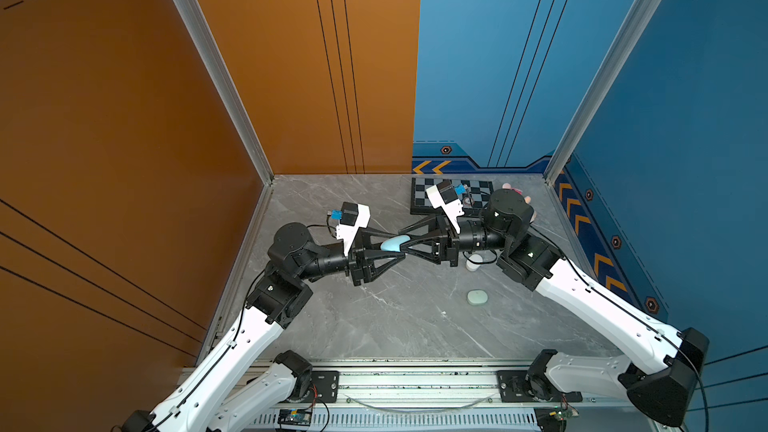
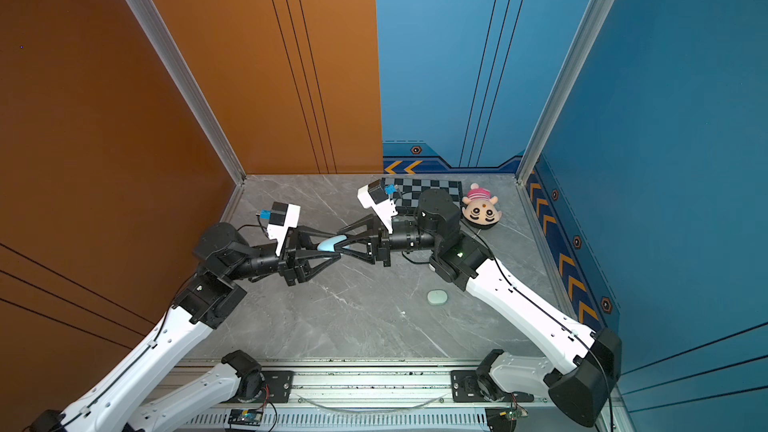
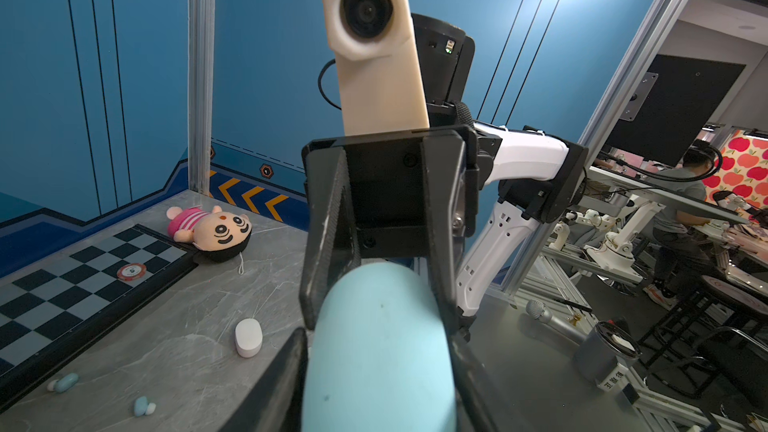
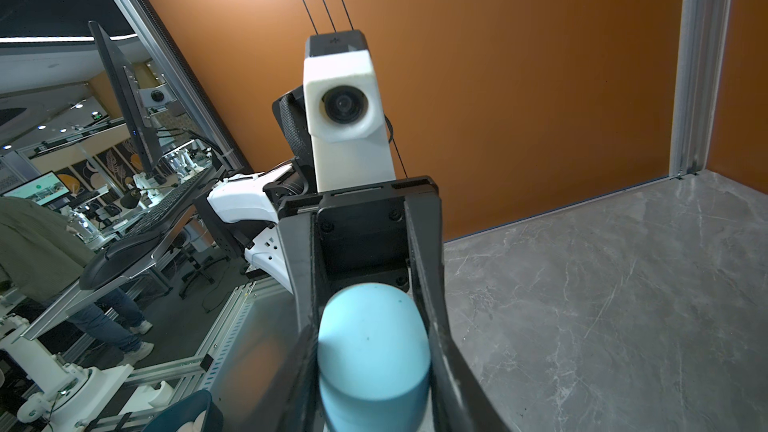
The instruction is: Insert the wireless bluetooth earbuds into the charging case
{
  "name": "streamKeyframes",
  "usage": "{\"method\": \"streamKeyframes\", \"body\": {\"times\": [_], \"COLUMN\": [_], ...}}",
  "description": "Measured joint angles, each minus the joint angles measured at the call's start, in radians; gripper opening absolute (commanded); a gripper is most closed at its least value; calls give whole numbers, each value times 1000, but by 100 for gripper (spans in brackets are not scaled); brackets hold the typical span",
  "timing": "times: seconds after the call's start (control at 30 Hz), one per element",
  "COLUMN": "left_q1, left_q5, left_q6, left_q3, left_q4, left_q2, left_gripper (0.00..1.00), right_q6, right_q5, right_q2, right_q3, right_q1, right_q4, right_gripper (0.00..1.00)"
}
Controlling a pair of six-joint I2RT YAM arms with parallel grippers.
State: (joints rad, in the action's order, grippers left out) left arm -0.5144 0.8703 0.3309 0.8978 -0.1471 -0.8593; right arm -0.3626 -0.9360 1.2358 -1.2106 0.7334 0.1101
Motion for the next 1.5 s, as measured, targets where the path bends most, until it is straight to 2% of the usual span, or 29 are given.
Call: {"method": "streamKeyframes", "body": {"times": [0.1,0.2,0.27,0.57,0.73,0.8,0.87,0.97,1.0,1.03,1.1,1.17,1.5], "left_q1": [0,0,0,2,2,2,2,2,2,2,2,2,4], "left_q5": [2,1,-5,-17,-18,-17,-17,-17,-17,-17,-19,-19,-25], "left_q6": [10,10,7,7,7,11,10,10,10,10,7,2,-13], "left_q3": [0,0,0,0,0,0,0,0,0,0,0,0,0], "left_q4": [-1,-4,-3,-4,-4,-4,-6,-7,-8,-8,-8,-10,-3], "left_q2": [3,5,8,20,21,21,21,21,19,19,16,12,-6], "left_gripper": [41,49,50,49,41,33,21,8,4,2,0,0,0], "right_q6": [0,-2,-8,-12,-16,-16,-15,-16,-16,-16,-18,-21,53], "right_q5": [-3,-3,0,5,9,9,9,13,14,16,22,32,123], "right_q2": [0,0,-3,-26,-27,-28,-29,-30,-31,-31,-31,-31,-44], "right_q3": [1,8,13,24,28,31,33,38,40,41,41,41,28], "right_q1": [0,0,0,-10,-14,-13,-13,-13,-13,-13,-13,-13,-13], "right_q4": [11,31,40,42,51,59,65,74,77,77,75,66,-57], "right_gripper": [25,24,24,24,24,24,26,31,36,44,52,56,62]}}
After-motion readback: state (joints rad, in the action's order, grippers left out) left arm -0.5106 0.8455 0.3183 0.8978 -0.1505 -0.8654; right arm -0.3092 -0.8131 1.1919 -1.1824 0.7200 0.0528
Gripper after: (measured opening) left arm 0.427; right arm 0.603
